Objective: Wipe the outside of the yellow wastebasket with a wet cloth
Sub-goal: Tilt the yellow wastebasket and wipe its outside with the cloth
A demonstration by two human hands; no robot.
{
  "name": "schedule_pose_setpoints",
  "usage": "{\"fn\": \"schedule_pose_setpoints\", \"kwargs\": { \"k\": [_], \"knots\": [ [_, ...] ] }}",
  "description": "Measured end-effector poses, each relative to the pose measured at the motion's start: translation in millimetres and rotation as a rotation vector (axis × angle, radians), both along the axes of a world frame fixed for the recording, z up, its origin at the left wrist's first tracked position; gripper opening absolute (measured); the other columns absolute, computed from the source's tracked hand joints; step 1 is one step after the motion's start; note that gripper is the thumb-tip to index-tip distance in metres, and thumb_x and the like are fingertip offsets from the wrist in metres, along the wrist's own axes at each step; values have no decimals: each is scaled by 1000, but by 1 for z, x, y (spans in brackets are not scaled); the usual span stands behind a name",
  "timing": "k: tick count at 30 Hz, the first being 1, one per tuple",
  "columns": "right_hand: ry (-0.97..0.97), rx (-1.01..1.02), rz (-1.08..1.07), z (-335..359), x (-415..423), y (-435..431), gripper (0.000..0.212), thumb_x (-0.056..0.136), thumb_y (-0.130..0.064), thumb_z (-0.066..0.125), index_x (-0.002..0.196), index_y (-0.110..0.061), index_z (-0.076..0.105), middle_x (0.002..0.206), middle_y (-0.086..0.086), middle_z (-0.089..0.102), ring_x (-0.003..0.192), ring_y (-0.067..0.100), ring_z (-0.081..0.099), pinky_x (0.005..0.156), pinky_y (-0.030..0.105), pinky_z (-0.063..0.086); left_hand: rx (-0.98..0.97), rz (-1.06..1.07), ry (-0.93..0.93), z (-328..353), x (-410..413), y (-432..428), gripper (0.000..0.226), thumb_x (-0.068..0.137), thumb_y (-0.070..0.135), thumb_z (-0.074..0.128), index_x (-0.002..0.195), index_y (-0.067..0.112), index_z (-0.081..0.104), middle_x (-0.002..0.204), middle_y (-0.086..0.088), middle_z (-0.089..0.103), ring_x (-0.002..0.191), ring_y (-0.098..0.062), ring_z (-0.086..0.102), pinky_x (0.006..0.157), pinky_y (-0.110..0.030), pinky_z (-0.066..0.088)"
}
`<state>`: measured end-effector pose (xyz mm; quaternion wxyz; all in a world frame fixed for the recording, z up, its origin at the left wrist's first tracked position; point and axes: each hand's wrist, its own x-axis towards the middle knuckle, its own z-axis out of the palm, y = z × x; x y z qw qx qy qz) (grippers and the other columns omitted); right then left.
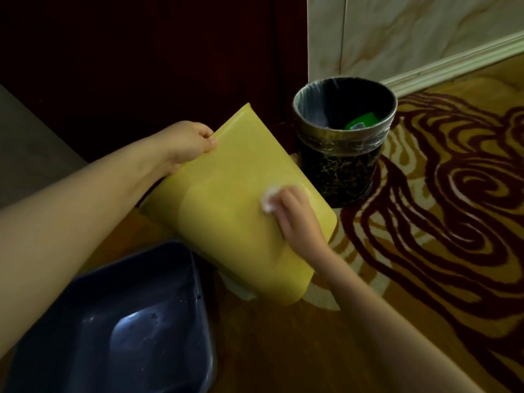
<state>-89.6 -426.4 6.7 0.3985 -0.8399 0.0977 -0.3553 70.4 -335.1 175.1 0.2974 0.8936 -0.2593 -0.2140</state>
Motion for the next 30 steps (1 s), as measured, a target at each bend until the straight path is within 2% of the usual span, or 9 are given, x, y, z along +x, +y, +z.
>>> {"fn": "schedule_pose_setpoints", "kwargs": {
  "k": [4,9,13,16,20,23,26,28,30],
  "knots": [
    [137,-23,74,-78,-79,34,16,90,-10,44,93,-24,51,101,-17,43,95,3,43,81,17,38,-15,-29,-47,-1,6,-4,19,92,17,49,105,12,61,104,-13,63,96,-29,61,90,-43,49],
    [308,155,9,-110,-116,49,31,85,2,59,89,-28,54,95,-19,49,87,0,50,72,17,44,-12,-60,-46,1,5,-13,16,92,16,48,101,14,61,99,-11,62,90,-26,60,83,-37,48],
    [95,165,-164,-63,-89,34,11,83,1,62,84,-10,59,85,-6,53,79,2,49,66,13,43,2,-27,-50,0,10,-11,15,92,18,48,95,16,62,98,-9,64,91,-26,61,85,-41,49],
    [5,159,-188,-20,-55,25,1,88,-8,59,87,-8,59,89,-3,53,81,4,50,70,13,43,8,-4,-43,-2,14,-7,15,91,17,49,84,19,62,90,-6,64,85,-23,62,82,-38,49],
    [68,18,-16,-9,-34,44,11,87,-1,56,89,-11,60,94,3,55,87,16,51,75,26,45,5,18,-1,-2,14,-2,19,89,12,50,75,19,62,84,-7,64,80,-25,62,78,-38,50],
    [97,-50,43,-41,-56,67,16,91,-12,45,88,-13,61,94,5,57,86,21,54,73,37,47,-16,17,5,-2,9,0,19,87,12,51,74,21,62,81,-5,64,73,-20,61,63,-27,47],
    [146,47,22,-67,-81,71,18,91,-13,43,91,-24,57,96,-9,51,89,14,51,73,32,46,-33,-20,7,-2,1,0,8,85,21,56,88,23,63,82,3,64,74,-14,63,58,-23,47],
    [183,59,-4,-73,-90,69,26,87,-1,51,92,-26,56,96,-14,49,90,11,51,72,28,46,-19,-62,-49,-4,-5,-7,25,86,27,57,110,20,61,92,1,64,81,-17,63,68,-27,48],
    [196,81,-12,-72,-95,70,32,84,7,55,91,-24,57,94,-13,50,89,9,52,71,26,46,29,-96,-176,-6,-13,-19,28,87,27,56,111,15,61,94,-1,61,85,-20,61,74,-30,47]
  ]
}}
